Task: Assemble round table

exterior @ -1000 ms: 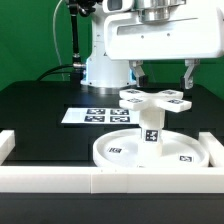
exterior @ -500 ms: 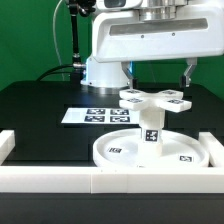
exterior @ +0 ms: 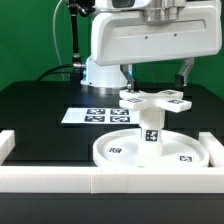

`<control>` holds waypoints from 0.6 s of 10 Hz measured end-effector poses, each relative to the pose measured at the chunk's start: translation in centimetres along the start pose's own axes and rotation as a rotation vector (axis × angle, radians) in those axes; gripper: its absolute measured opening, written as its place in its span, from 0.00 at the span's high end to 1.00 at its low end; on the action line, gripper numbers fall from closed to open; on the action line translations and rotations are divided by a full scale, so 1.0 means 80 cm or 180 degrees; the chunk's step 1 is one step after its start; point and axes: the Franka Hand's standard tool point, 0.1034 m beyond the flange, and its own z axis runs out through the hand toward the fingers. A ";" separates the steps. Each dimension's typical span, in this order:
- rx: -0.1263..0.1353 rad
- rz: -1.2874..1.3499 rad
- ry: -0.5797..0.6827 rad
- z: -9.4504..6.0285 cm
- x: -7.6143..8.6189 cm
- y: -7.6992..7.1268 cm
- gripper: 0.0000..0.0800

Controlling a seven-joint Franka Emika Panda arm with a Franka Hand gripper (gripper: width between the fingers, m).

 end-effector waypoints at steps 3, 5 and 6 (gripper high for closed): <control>-0.0101 -0.1094 -0.0052 0.001 0.000 -0.001 0.19; -0.0146 -0.1652 -0.0099 0.001 0.001 -0.005 0.19; -0.0146 -0.1684 -0.0101 0.001 0.000 -0.002 0.19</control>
Offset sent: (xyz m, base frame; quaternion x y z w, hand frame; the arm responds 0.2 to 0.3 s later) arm 0.0037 0.0160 -0.0028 0.0000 -0.0178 -0.2133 0.9768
